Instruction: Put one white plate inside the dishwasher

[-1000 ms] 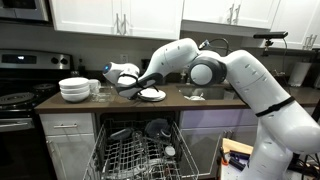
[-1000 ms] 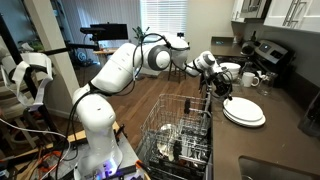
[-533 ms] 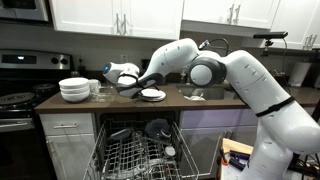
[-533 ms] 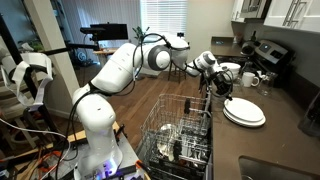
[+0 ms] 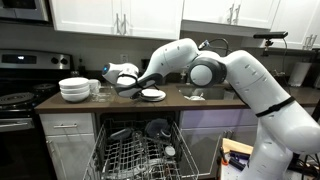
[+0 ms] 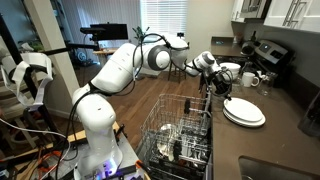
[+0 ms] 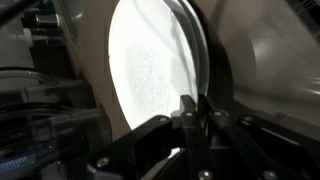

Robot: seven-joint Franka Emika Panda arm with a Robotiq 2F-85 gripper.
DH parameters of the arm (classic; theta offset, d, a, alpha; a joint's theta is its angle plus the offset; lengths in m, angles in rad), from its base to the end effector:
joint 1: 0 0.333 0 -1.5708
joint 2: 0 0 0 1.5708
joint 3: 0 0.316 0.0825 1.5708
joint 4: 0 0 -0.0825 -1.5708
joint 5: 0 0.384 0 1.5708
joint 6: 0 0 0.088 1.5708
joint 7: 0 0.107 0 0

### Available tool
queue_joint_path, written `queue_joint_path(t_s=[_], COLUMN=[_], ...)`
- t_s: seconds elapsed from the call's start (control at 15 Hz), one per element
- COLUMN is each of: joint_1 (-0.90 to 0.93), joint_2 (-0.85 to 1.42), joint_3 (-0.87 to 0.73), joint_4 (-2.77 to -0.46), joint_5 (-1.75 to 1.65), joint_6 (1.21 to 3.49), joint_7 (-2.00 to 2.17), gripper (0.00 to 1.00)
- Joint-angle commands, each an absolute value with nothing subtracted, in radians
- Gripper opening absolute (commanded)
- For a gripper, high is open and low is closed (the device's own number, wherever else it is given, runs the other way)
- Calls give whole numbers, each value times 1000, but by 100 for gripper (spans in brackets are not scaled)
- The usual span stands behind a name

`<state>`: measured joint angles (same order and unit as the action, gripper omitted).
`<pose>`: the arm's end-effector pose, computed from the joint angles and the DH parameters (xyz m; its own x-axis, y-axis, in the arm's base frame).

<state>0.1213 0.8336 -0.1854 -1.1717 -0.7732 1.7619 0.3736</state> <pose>0.7427 -0.0685 0.3104 0.9894 -0.1446 -0.0112 -0.0807 -0.6129 0.7861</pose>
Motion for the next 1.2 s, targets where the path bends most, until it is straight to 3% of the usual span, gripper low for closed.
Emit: queue_joint_path(t_s=[0.0, 0.67, 1.13], joint_1=[134, 184, 175], joint_2=[819, 839, 831], joint_3=[-188, -187, -166], joint_4=[-1170, -1130, -1132], joint_5=[-784, -871, -915], joint_6=[1692, 1485, 1484], joint_7=[340, 341, 342], gripper=[3, 3, 3])
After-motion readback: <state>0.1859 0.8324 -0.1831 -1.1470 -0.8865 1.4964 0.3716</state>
